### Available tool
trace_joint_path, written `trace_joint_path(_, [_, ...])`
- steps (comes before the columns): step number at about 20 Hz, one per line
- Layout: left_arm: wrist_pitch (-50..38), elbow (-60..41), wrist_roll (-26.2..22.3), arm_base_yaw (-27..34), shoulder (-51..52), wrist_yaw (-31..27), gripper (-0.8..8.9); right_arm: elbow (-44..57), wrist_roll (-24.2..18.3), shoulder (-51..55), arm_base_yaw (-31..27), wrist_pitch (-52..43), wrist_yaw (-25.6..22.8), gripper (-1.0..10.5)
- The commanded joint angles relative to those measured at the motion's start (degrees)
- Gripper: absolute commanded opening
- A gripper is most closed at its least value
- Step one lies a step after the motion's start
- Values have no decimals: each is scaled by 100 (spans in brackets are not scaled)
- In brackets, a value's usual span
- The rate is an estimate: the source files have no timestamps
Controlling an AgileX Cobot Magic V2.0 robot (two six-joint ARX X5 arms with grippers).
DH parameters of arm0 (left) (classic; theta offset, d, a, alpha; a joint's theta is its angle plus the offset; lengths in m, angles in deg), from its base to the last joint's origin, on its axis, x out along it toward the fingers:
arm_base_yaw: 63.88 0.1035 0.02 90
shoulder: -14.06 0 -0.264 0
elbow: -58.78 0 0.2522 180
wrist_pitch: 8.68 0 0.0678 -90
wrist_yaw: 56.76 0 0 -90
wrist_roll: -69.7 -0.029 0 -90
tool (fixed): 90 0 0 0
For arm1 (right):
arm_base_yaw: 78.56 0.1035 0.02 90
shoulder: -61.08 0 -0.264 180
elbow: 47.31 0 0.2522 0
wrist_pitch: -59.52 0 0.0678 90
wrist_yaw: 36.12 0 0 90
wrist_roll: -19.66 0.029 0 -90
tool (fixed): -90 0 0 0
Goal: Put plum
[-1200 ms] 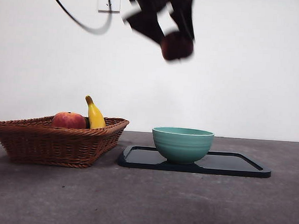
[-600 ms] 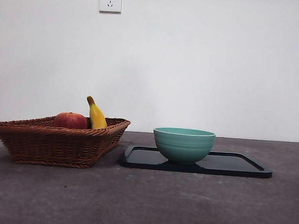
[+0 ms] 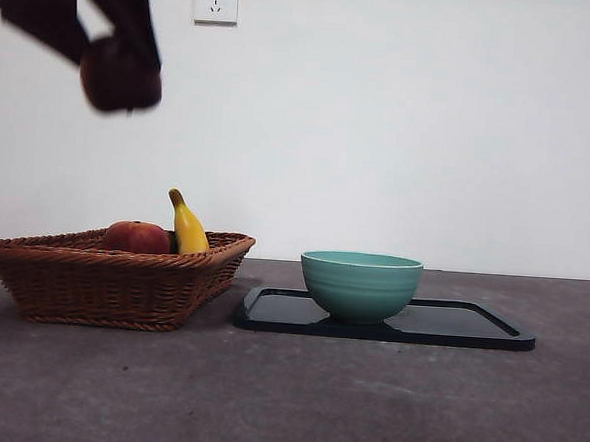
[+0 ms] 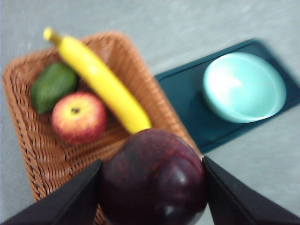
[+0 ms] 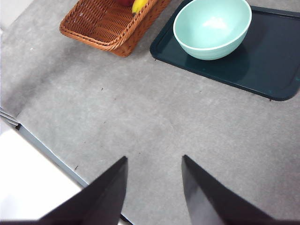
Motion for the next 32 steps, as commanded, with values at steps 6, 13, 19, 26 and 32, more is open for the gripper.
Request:
trace_joint_path(6, [-1611, -885, -645, 160, -1034, -15, 244, -20, -33, -22, 31, -35, 17, 185])
trace_joint_path(13, [-2203, -885, -673, 190, -2135, -15, 244, -20, 9, -20, 28, -33, 15, 184])
trace_joint_path(19, [-2131, -883, -693, 243, -2260, -13, 285, -20, 24, -22, 28, -35, 13, 184])
trace_joint_path(26, [-2083, -874, -518, 240, -2009, -9, 414, -20, 22, -22, 28, -37, 13, 184])
trace_joint_path(32, [-1873, -870, -251, 214, -992, -7, 408, -20, 20, -22, 28, -72, 13, 184])
